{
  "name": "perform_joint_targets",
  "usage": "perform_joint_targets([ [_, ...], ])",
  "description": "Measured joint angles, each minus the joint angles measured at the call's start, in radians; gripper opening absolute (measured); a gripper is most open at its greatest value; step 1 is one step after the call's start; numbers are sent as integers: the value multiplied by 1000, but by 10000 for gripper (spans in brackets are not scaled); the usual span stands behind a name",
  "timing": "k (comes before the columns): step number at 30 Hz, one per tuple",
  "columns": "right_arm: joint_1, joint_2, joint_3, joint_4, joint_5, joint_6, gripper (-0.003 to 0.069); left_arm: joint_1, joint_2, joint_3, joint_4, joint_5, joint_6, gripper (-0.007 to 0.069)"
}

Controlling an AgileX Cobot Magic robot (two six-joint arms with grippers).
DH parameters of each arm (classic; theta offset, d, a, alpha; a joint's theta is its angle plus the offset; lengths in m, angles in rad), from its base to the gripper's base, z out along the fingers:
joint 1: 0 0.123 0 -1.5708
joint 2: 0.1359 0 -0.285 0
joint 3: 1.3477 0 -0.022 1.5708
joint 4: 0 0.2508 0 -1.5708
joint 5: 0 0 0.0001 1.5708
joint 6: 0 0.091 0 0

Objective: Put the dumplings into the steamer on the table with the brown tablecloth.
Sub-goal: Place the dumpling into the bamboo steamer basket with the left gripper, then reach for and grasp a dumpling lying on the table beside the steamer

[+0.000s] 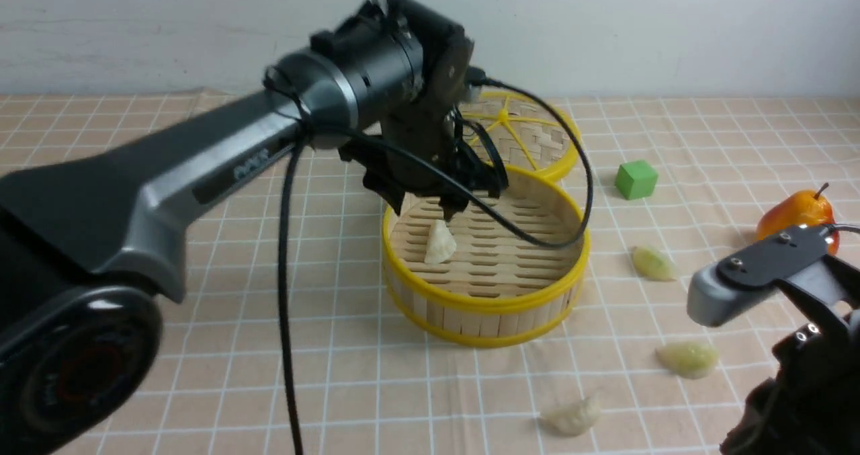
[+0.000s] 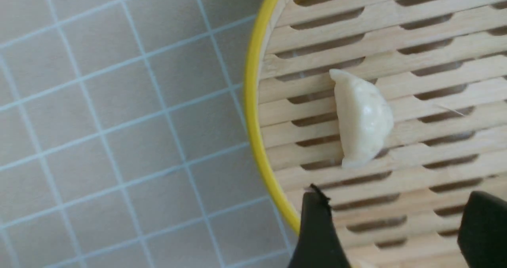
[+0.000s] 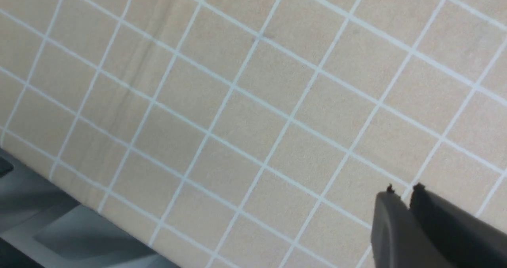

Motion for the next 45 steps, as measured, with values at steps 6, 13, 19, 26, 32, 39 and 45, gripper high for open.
perform_joint_targets([
  [6,0,147,-81,-1,-54,46,155,0,-241,-2,-30,68,31,460],
  [13,0,341,-149,-1,-153,206,372,0,-469,-3,-146,86,71,460],
  [19,43,469,-223,-22,-131,73,534,0,-586,35,-168,86,92,460],
  [26,127,491,-266,-102,-141,-256,556,0,-697,209,-168,86,117,460],
  [32,139,587,-269,-124,-173,-532,546,0,-731,393,-168,86,120,442],
  [39,140,652,-269,-143,-246,-571,416,0,-731,492,-158,86,121,391],
  [45,140,653,-274,-153,-228,-571,118,0,-757,495,-130,86,121,323],
])
